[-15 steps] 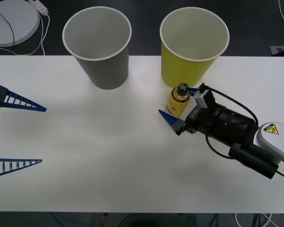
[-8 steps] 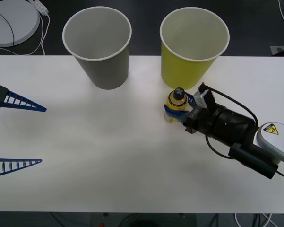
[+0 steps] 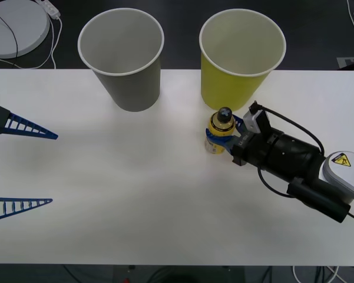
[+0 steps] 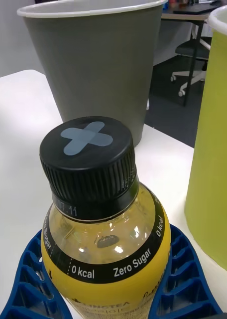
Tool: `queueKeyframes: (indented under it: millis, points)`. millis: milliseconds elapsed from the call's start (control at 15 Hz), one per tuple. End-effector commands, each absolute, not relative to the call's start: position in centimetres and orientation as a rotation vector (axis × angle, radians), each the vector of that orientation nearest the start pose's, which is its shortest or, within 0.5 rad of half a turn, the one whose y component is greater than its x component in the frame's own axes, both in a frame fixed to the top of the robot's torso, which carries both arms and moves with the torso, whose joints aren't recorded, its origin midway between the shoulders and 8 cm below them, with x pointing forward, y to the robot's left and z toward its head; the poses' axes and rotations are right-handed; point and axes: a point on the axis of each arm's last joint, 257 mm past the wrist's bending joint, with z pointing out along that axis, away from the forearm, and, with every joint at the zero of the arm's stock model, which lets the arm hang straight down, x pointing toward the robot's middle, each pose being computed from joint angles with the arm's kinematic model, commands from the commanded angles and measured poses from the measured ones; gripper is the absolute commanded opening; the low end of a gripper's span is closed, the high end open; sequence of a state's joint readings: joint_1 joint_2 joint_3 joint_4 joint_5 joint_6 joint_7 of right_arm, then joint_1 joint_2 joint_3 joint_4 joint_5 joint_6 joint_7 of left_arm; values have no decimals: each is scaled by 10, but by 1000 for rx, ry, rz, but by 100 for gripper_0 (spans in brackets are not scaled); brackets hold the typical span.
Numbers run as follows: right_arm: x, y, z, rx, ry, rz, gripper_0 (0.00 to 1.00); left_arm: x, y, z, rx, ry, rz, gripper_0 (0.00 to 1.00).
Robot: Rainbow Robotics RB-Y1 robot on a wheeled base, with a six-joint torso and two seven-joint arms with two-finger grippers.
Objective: Put the can into the green bin and the plastic bottle into the gray bin
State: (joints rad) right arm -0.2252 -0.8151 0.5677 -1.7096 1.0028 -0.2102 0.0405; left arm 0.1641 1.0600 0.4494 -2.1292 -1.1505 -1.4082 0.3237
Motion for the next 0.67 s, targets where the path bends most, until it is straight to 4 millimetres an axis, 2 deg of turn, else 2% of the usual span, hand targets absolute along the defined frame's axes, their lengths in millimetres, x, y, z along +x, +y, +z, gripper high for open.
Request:
queueKeyframes:
  millis: [67, 667]
  points:
    - [485, -113, -195, -853, 1520, 399, 0, 299, 237, -85, 1624, 1512, -448, 100]
    - [460, -116, -164, -822, 1520, 499, 0, 299, 237, -85, 1624, 1512, -448, 100]
